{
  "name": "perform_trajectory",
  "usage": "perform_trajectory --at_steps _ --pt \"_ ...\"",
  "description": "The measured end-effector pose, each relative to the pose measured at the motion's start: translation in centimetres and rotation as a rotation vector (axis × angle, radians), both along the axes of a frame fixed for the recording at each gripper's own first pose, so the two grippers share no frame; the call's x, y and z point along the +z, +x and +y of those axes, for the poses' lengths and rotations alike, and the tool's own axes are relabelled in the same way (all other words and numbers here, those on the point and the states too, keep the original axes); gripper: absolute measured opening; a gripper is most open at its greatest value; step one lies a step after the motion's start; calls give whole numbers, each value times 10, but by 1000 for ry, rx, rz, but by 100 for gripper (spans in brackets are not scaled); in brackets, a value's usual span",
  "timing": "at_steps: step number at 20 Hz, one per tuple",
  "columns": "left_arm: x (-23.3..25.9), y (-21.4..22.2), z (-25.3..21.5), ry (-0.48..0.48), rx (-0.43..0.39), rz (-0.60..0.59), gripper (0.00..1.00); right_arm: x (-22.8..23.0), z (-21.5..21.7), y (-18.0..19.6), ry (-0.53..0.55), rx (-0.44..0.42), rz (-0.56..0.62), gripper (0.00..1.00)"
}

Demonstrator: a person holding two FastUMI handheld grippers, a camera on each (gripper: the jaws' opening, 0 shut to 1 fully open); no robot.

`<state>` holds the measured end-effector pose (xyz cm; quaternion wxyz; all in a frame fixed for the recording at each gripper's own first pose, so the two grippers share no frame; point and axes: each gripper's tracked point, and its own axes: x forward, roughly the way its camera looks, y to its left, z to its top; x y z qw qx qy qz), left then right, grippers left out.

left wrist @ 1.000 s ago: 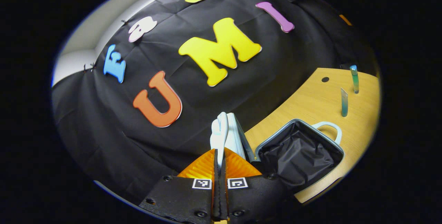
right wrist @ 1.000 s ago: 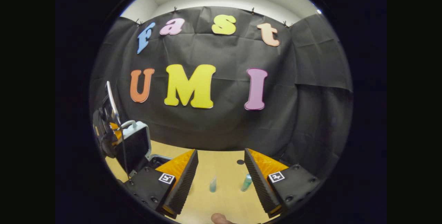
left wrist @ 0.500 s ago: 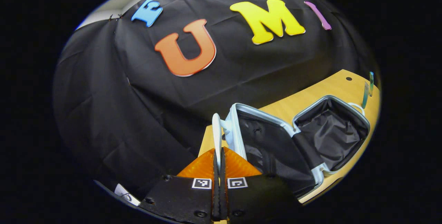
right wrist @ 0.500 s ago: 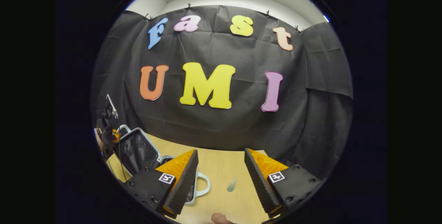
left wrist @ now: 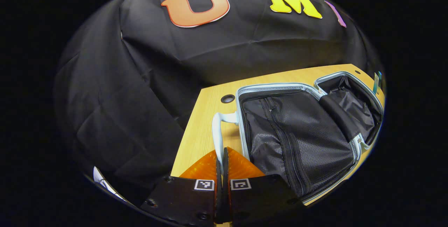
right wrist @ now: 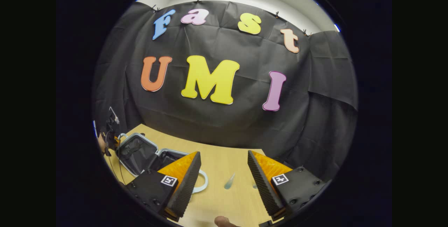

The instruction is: First open the suitcase, pack the skin care products into it, and then close the suitcase.

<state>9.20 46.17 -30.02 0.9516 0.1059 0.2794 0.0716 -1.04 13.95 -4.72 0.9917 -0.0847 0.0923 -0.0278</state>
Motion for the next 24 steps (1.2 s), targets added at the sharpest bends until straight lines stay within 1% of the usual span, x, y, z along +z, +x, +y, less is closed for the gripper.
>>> perform_trajectory --at_steps 2,6,7,8,9,10,12,13,15,16,17,18,19,21,23,24 --pt "-15 -3 0 -24 -17 28 3 -2 0 -1 -14 -1 6 80" --pt "-31 -3 -2 -104 -15 41 3 -6 -3 -4 -22 -6 19 80" --pt "-30 -1 -3 -120 -17 28 5 -7 -4 -6 -26 -7 20 80" --pt "-34 -2 -2 -126 -17 39 7 -6 -6 -6 -36 -7 23 80" --pt "-35 -3 -2 -129 -13 43 12 -8 -9 -7 -44 -8 24 80" --pt "-36 -2 -1 -127 -13 50 13 -8 -12 -8 -47 -8 26 80" --pt "-33 -6 7 -87 5 65 19 -10 -19 -9 -43 -8 30 80" --pt "-31 -7 14 -58 31 72 21 -12 -22 -9 -38 -8 31 80" --pt "-21 -10 15 -40 55 42 49 -16 -29 -9 -25 -5 36 80" --pt "-12 -13 15 -37 62 23 51 -17 -33 -10 -20 -2 37 80" --pt "-6 -16 13 -30 75 7 71 -18 -38 -11 -18 0 34 80" --pt "1 -18 9 -25 82 -1 71 -17 -43 -13 -18 2 28 80" --pt "9 -21 2 -18 85 -13 85 -18 -49 -13 -15 6 24 79" --pt "31 -24 -15 0 87 -52 91 -23 -63 -13 -4 7 25 80" --pt "54 -28 -44 -1 74 -95 92 -27 -77 -12 18 4 30 80" --pt "62 -29 -65 -16 59 -111 92 -28 -85 -11 30 3 32 80"
